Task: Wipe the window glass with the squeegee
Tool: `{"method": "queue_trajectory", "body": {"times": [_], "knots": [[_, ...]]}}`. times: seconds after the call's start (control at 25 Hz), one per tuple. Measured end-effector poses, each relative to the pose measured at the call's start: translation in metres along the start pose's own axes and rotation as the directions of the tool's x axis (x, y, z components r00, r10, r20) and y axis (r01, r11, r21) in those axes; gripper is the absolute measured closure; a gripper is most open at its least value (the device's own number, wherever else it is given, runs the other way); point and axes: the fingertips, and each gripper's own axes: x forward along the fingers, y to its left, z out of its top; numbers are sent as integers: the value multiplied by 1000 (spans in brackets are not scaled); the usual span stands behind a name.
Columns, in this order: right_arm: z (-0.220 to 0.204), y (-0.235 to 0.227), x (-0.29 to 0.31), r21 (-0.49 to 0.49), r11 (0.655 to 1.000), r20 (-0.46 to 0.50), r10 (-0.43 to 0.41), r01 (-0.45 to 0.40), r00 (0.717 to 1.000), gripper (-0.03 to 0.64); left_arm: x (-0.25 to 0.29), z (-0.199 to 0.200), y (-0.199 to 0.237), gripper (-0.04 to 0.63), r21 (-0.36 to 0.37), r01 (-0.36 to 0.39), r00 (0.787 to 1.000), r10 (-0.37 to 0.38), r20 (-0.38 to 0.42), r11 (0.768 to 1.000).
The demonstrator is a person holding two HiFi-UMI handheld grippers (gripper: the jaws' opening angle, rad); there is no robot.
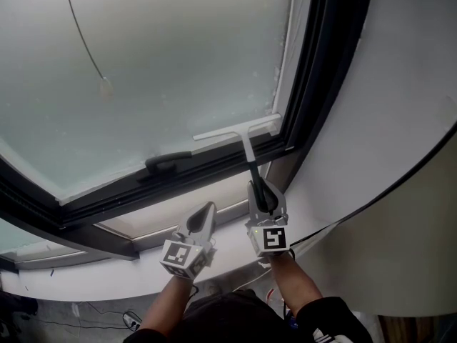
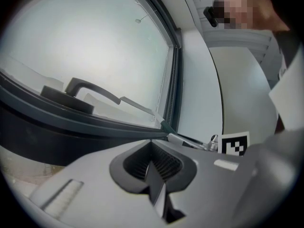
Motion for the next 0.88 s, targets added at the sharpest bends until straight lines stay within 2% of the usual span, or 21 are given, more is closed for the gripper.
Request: {"method": "queue_trajectory", "body": {"times": [0.24,0.52,0.72,0.88], "knots": [[-14,-3,-6,7,1000,-46,5,-5,999,520,-1,-3,-7,597,-2,-10,1000,10,-5,1000],[-9,-4,-10,58,998,-19,31,-29,999,520,-14,-7,-10,597,0,-62,998,62,-4,998],[24,-6,-21,76,996,61,41,-46,997,520,-34,5,-8,597,-9,-87,994,87,61,996],[54,5,-48,72,995,120,66,-75,991,520,-70,17,2,597,-18,-105,986,107,126,994]]}}
